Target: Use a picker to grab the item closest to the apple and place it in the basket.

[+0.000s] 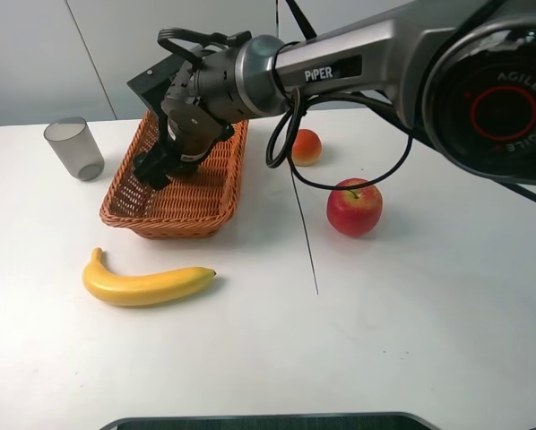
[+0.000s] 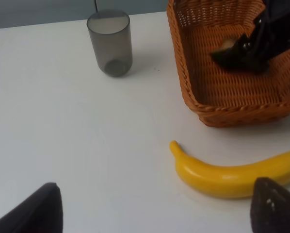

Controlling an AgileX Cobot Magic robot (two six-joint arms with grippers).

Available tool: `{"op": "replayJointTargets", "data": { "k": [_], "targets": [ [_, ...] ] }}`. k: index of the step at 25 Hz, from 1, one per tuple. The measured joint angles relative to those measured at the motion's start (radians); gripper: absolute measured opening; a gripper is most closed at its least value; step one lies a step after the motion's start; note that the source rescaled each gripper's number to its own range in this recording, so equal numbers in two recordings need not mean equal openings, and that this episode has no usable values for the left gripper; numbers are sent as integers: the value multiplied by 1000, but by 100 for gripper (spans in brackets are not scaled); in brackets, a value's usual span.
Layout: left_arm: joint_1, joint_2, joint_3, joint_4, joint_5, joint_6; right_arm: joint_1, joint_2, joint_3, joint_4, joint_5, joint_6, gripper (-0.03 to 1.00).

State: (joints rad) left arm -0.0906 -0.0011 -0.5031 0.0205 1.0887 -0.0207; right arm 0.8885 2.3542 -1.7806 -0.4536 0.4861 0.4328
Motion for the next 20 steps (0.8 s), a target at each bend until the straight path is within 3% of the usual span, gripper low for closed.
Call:
{"op": "replayJointTargets", "data": {
  "k": [9,15,20],
  "targets": [
    [0,0,0,0,0,0,0,-122,-2,4,75,0,99],
    [0,0,0,0,0,0,-21,-238,16,149,211,-80,100],
    [0,0,0,0,0,0,-107,-381,212,236,238,-105,100]
  ]
}}
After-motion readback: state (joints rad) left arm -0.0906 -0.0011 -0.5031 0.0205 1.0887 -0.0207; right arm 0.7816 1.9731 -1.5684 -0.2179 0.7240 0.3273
